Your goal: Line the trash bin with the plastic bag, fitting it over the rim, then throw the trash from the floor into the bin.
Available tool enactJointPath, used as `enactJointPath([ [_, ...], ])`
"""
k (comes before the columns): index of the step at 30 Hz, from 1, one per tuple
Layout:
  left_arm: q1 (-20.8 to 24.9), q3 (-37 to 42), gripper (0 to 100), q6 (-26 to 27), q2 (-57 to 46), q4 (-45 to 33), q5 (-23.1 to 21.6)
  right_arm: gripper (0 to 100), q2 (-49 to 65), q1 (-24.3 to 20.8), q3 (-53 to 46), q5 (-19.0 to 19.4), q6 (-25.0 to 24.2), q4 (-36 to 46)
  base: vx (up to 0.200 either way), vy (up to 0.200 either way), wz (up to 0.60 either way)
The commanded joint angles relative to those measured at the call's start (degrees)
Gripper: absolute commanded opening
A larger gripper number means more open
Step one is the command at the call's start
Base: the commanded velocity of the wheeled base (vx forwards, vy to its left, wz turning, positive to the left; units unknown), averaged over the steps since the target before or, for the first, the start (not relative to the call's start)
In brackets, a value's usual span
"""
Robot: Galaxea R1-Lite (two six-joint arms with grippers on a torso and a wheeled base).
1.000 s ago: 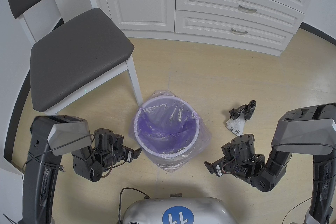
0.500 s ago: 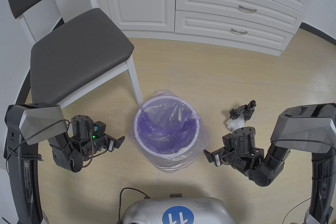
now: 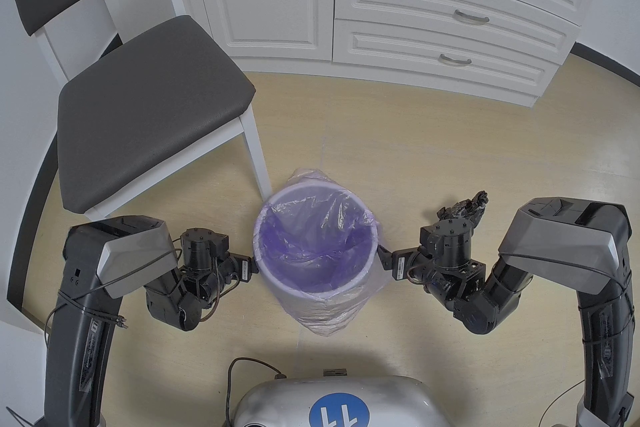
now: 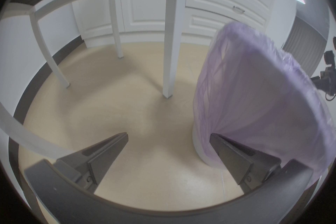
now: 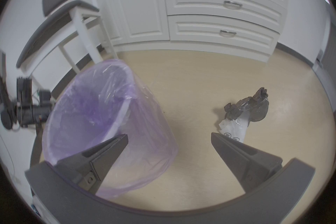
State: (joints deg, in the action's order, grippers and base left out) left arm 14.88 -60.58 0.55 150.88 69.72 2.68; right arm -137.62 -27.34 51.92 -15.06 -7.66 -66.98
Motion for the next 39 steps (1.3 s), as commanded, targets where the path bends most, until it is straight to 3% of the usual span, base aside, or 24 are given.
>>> enactJointPath([
  [1, 0.76, -2.0, 100, -1.08, 2.22, -3.27, 1.71, 100, -1.42, 0.1, 3.54, -0.24, -1.75, 1.76, 0.0, 0.0, 0.0],
  [10, 0.76, -2.18, 100, -0.81, 2.22, -3.27, 3.56, 100, -5.99, 0.89, 10.57, -0.76, -5.62, 2.11, 0.0, 0.0, 0.0],
  [16, 0.76, -2.09, 100, -0.72, 2.22, -3.1, 3.65, 100, -8.54, 1.68, 11.63, -0.76, -5.62, 2.64, 0.0, 0.0, 0.0],
  [24, 0.5, 0.37, 100, -0.46, -0.77, -3.18, 3.56, 100, -13.38, 1.33, 19.1, -0.33, -7.64, 12.66, 0.0, 0.0, 0.0],
  [31, -2.32, 4.68, 100, 2.44, -5.34, -3.89, 0.04, 100, -14.26, 0.8, 21.82, -0.06, -12.38, 19.69, 0.0, 0.0, 0.0],
  [36, -3.55, 8.02, 100, 3.05, -8.76, -6.0, -4.35, 100, -13.38, 0.8, 20.06, -0.15, -12.3, 20.13, 0.0, 0.0, 0.0],
  [39, -3.81, 7.4, 100, 2.88, -9.12, -5.82, -4.62, 100, -11.62, 0.8, 18.83, -0.15, -12.21, 20.22, 0.0, 0.0, 0.0],
])
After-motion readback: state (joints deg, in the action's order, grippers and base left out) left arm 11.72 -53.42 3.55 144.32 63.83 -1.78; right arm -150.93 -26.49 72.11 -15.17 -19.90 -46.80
